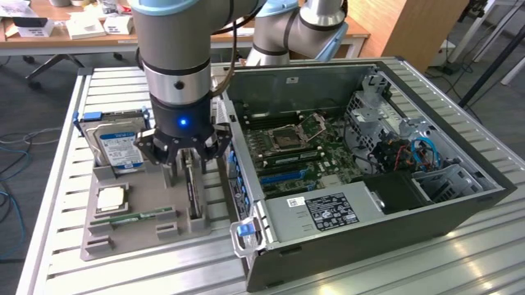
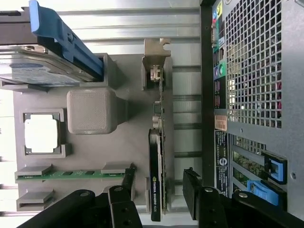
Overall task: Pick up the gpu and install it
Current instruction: 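Pick up the gpu and move the gpu toward the slot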
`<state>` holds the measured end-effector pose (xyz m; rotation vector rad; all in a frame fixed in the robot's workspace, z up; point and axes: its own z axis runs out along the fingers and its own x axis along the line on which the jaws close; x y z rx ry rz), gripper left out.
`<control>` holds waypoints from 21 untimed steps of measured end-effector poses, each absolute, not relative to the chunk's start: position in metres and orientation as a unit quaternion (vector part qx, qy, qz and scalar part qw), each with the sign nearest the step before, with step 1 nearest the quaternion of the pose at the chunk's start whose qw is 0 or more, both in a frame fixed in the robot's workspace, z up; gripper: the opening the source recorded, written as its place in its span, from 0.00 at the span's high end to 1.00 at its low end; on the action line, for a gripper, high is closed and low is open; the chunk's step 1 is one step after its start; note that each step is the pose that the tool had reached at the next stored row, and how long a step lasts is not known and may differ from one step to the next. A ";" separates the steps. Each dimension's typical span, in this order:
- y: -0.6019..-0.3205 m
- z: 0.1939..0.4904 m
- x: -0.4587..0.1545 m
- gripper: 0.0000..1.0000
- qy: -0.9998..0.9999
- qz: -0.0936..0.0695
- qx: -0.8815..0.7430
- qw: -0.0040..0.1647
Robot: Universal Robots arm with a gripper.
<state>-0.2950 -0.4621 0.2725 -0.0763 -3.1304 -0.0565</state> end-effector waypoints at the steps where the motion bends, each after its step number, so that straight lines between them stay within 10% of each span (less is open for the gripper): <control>1: -0.462 0.271 -0.295 0.47 -1.000 -0.018 -0.024 0.005; 21: -0.462 0.245 -0.295 0.47 -1.000 -0.018 -0.024 0.005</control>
